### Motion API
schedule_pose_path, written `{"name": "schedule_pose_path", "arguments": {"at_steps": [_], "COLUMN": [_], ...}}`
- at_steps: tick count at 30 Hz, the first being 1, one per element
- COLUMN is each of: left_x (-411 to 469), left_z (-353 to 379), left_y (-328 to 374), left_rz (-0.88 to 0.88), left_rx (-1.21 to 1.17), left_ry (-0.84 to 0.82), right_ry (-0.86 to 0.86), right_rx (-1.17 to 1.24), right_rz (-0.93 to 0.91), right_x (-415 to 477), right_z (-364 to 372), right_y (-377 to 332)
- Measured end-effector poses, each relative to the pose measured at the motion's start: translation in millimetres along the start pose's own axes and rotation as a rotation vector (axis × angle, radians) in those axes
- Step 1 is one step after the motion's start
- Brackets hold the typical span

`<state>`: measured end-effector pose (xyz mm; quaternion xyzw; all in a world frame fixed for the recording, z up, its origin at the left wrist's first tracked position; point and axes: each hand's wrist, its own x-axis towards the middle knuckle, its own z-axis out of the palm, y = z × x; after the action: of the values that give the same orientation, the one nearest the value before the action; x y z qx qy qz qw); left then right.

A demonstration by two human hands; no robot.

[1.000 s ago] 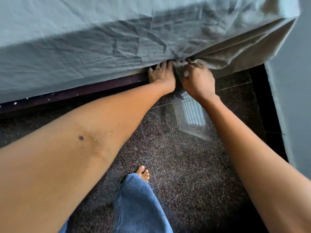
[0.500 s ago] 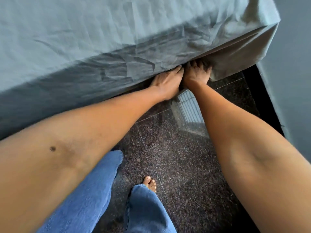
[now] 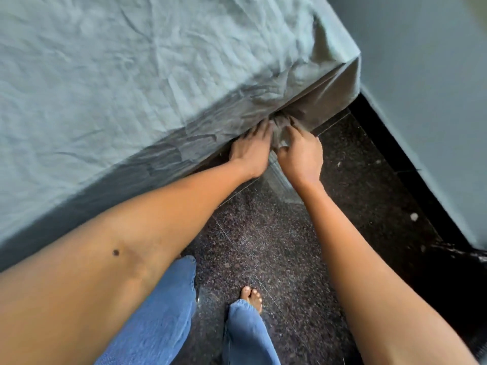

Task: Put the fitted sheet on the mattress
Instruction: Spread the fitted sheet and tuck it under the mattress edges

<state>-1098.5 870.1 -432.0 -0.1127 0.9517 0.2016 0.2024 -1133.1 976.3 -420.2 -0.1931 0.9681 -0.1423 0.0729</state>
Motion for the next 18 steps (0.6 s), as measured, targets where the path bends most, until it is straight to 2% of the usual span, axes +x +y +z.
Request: {"name": "schedule_pose_path", "arguments": {"at_steps": [3,5,8,11,14,16,18], "left_x": [-16.8,-24.6,-35.6,-34.5,-20.2,-8.9,2.4], "left_z": [-27.5,-51.9,-96.5,-131.8,-157.6,-168.8,-178.1], "left_y": [22.8,33.0,37.9,37.2,37.8,38.8,37.4], "left_rz": [0.197,0.260,0.415,0.616,0.610,0.543,0.493], "left_rx": [0.072,0.065,0.045,0.093,0.186,0.234,0.256], "left_ry": [0.069,0.117,0.229,0.407,0.525,0.512,0.424], "right_ry": [0.023,0.052,0.191,0.263,0.194,0.163,0.157], "right_rx": [0.081,0.188,0.518,0.819,1.000,1.026,0.943], "right_rz": [0.088,0.241,0.574,0.779,0.807,0.796,0.771], "right_x": [-6.1,-4.9,1.7,24.9,43.3,50.0,55.5], "right_z": [-30.3,-52.6,-94.3,-120.7,-131.8,-134.2,-139.3], "right_y": [-8.5,-15.5,-25.0,-27.9,-33.1,-30.3,-29.3]}}
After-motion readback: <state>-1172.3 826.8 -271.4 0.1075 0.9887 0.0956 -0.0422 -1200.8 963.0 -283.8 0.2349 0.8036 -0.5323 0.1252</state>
